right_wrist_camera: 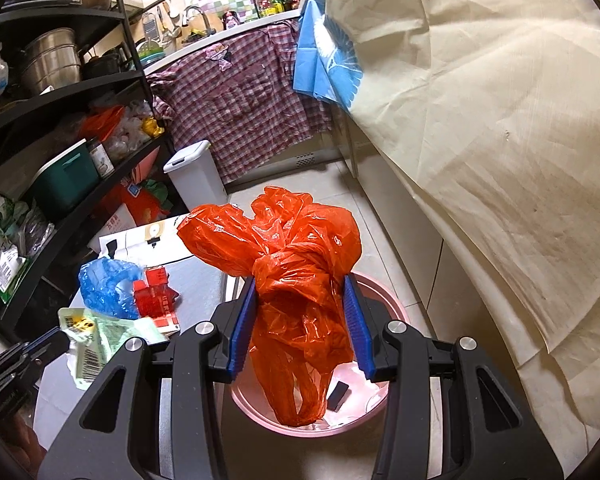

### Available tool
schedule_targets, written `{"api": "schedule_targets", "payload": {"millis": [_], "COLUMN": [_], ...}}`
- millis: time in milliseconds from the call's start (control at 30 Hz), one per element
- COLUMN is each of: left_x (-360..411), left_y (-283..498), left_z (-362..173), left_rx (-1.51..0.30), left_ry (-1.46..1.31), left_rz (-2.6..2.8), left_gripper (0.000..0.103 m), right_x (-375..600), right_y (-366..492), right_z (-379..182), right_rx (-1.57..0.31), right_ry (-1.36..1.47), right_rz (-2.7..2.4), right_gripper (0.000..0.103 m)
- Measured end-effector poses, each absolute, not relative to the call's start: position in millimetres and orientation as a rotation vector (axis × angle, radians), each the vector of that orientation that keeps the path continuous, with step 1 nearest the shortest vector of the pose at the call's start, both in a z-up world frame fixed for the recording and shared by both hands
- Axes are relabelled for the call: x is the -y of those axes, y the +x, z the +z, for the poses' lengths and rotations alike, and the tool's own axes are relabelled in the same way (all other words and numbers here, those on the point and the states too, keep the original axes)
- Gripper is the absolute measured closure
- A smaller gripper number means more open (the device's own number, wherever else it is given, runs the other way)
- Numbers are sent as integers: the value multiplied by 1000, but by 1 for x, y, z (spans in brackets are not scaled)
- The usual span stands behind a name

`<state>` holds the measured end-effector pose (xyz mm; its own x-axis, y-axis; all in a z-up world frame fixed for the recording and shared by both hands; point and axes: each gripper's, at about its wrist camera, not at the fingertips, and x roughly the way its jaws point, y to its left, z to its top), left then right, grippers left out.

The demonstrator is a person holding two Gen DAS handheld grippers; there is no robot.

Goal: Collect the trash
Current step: 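Carry the red bag in the right tool and wrapper in the left tool over the bin, then open the right tool and the left tool to drop the bag and wrapper into the bin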

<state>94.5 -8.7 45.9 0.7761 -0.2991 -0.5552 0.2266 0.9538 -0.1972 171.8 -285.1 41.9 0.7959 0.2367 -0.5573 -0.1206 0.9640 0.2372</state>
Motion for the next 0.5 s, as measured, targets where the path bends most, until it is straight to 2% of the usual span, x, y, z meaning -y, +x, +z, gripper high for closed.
{"api": "schedule_targets", "payload": {"millis": [500], "left_x": [58], "left_y": [150], "left_z": [11], "left_rx": [-694], "left_ry": [-110], "left_rz": [-367], "left_gripper": [98], "right_x": [285], "right_y": [195], "right_z": [28], "right_rx": [-656], "right_ry": [191], "right_rz": [172], "right_gripper": [60]}}
